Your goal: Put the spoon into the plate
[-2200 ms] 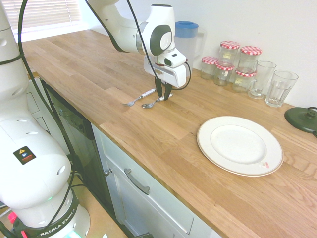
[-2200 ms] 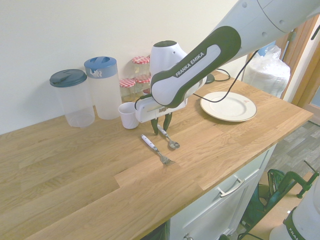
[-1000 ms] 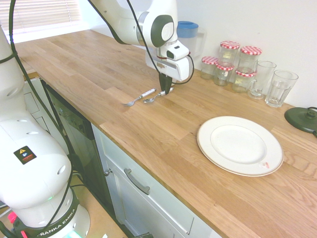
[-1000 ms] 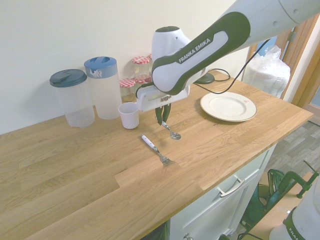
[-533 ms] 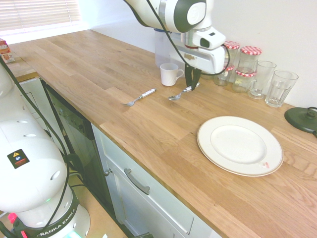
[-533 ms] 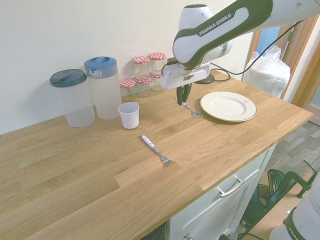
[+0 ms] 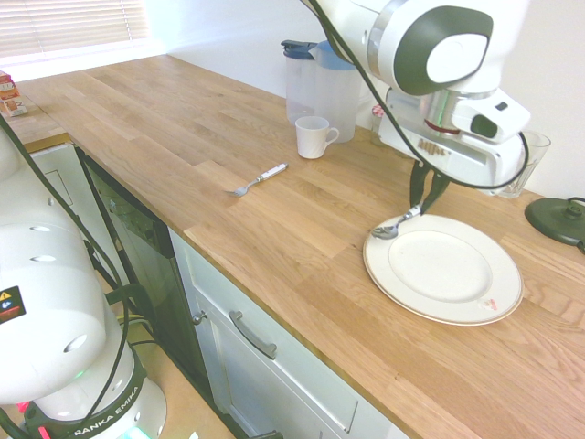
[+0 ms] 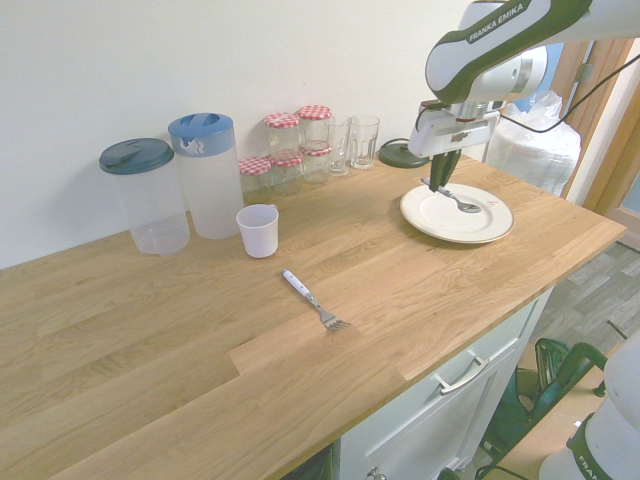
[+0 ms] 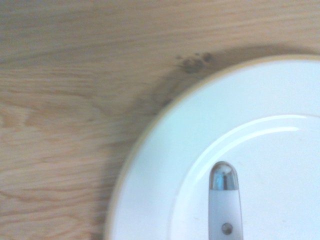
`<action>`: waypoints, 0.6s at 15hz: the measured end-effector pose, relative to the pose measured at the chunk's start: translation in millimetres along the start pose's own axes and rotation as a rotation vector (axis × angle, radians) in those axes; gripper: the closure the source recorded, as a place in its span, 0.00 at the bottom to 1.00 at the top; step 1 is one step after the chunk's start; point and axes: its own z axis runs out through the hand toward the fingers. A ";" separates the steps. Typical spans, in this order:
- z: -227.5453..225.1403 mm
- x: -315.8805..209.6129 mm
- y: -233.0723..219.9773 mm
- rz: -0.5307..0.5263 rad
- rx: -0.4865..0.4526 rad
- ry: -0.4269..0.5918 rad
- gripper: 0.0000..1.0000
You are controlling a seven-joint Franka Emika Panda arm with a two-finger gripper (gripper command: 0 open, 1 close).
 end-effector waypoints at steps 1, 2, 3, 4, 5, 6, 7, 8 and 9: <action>8.6 6.8 7.3 0.005 -0.002 -0.003 1.00; 16.6 13.0 11.1 0.010 -0.003 0.002 1.00; 23.8 18.6 11.3 0.017 -0.003 0.010 1.00; 31.4 24.3 10.9 0.022 -0.001 0.015 1.00; 38.0 30.6 10.0 0.025 0.001 0.018 1.00; 44.6 37.0 8.4 0.029 0.004 0.017 1.00; 50.4 43.5 5.5 0.032 0.009 0.016 1.00; 56.1 49.4 2.5 0.032 0.011 0.011 1.00; 60.5 54.5 -0.2 0.033 0.011 0.010 1.00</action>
